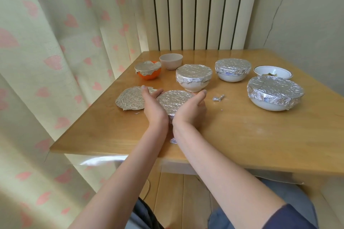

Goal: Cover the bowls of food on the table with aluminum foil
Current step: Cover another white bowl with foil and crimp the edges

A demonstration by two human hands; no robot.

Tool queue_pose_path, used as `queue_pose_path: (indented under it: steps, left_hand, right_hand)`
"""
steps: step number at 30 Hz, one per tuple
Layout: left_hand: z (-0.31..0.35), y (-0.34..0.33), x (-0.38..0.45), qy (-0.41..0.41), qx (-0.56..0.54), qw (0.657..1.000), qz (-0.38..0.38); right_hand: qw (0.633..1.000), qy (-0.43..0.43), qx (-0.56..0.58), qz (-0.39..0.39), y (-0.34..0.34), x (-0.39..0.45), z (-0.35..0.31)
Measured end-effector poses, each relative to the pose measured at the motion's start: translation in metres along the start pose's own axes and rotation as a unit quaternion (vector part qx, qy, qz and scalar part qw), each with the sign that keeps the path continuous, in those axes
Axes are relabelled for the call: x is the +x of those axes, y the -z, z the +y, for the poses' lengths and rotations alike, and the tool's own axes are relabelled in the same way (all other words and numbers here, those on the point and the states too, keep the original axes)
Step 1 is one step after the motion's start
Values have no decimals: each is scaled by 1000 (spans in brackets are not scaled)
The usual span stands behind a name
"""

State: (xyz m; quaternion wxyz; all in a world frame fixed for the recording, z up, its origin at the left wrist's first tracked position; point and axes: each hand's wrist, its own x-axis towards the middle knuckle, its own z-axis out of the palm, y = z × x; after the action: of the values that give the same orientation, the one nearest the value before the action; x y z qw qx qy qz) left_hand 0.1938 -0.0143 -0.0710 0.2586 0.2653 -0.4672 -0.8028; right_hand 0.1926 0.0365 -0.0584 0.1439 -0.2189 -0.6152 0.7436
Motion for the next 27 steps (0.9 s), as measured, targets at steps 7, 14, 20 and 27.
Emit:
queue_pose_path:
  steps: [7, 14, 20, 27]
  left_hand:
    - [22, 17, 3, -11, 42, 997, -62]
    - [6, 0, -10, 25, 0, 999, -39]
    - [1, -20, -19, 34, -54, 998, -19]
    - [-25, -95, -50, 26, -1, 997, -74]
  right_hand:
    - [982, -54, 180, 1, 15, 10, 3]
    - [996, -17, 87, -31, 4, -3, 2]
    - [994, -3, 104, -36, 14, 9, -15]
    - [986, -1, 161, 30, 63, 74, -43]
